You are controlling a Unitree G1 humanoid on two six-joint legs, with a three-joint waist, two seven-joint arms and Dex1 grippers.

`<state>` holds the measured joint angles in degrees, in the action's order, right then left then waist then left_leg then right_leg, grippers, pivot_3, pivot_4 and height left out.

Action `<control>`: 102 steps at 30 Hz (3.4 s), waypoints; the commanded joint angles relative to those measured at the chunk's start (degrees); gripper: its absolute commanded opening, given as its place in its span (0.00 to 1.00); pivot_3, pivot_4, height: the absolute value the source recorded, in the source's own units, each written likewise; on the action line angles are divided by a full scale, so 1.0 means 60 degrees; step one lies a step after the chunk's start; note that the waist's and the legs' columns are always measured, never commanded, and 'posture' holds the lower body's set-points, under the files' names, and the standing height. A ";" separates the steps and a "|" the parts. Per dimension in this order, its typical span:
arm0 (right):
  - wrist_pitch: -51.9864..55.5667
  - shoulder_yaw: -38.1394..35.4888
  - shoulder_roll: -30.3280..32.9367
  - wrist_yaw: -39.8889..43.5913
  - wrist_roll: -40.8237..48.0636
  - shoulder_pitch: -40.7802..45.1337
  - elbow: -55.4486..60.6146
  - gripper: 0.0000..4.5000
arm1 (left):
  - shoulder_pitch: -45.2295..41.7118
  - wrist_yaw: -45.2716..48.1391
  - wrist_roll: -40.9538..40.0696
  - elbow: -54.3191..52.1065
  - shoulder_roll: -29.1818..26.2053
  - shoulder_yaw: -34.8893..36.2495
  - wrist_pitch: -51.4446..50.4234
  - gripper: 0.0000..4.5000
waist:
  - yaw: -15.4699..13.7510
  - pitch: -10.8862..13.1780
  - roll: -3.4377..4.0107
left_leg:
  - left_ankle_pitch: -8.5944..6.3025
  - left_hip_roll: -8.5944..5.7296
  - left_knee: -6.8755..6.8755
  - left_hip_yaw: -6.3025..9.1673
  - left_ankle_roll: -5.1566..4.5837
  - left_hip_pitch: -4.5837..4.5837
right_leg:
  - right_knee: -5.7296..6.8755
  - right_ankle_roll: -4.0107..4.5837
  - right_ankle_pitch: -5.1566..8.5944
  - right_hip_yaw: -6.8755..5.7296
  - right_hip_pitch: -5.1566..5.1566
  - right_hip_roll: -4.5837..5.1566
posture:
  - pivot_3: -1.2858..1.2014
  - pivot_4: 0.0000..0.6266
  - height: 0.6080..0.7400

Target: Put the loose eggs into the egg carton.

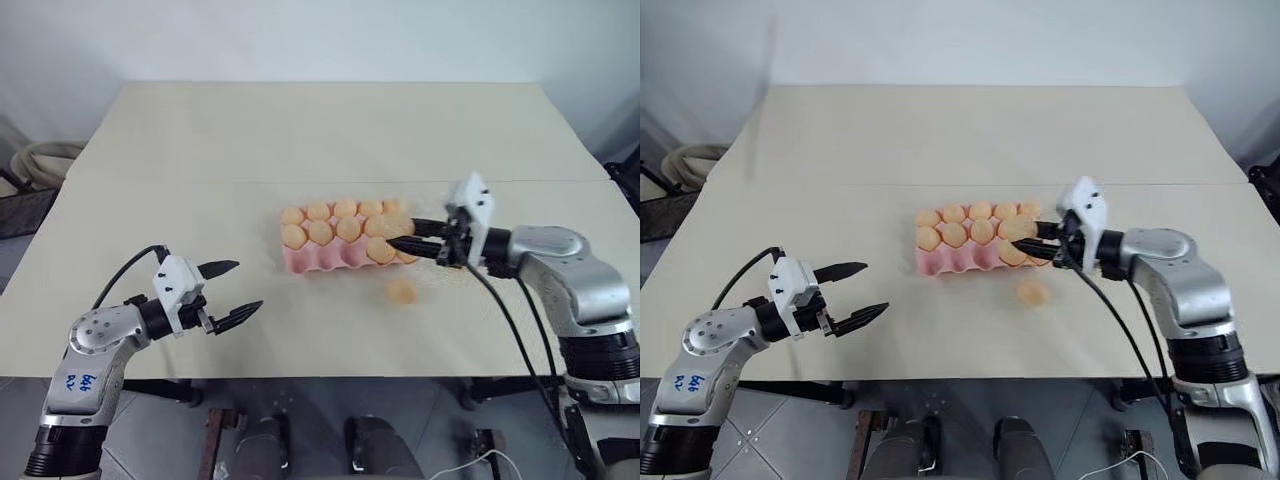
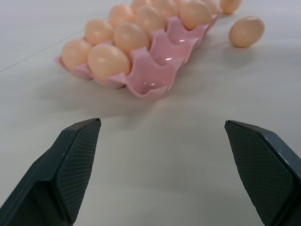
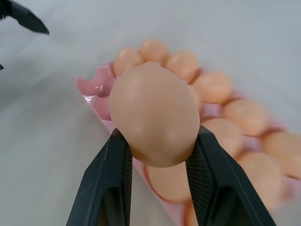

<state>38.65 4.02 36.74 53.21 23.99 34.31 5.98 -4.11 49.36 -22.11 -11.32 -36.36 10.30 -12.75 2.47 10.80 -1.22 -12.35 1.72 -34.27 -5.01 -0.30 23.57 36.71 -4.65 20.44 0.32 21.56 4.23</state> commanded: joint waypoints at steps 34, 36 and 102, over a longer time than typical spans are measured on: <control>-0.3094 -0.5236 0.0740 0.0354 0.0331 -0.5785 0.1416 0.99 | -0.2023 0.0665 0.0012 0.1081 0.0436 -0.1404 0.0334 1.00 | -0.0249 -0.0004 -0.0014 | 0.0014 0.0000 -0.0005 -0.0048 -0.0066 -0.0007 | -0.0034 -0.0027 -0.0014 -0.0023 -0.0028 0.0000 | 0.52 0.24 1.00; -0.3465 -0.5736 0.0618 0.0280 0.0414 -0.6322 0.1306 0.99 | -0.2225 0.0816 0.0137 0.1387 0.0448 -0.1494 0.0526 1.00 | -0.0163 -0.0003 -0.0016 | 0.0016 0.0001 -0.0015 -0.0053 -0.0071 -0.0010 | -0.0034 -0.0038 -0.0020 -0.0016 -0.0033 -0.0001 | 0.52 0.24 1.00; -0.0150 0.1936 -0.2387 -0.1646 -0.1316 0.1228 -0.0489 0.48 | 0.0295 -0.0106 -0.0501 -0.0720 -0.0106 0.0300 -0.0040 1.00 | 0.0111 -0.0003 -0.0016 | 0.0006 0.0001 0.0014 -0.0052 -0.0053 0.0018 | -0.0036 -0.0026 -0.0017 -0.0058 0.0011 0.0043 | 0.52 0.24 1.00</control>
<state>38.77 15.93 22.66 43.08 16.50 40.32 2.08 -2.90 49.16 -24.71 -13.10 -37.11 11.21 -13.56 3.14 10.78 -1.32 -12.29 1.72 -34.19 -5.33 -0.67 23.69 36.48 -4.80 20.34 -0.04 21.63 4.50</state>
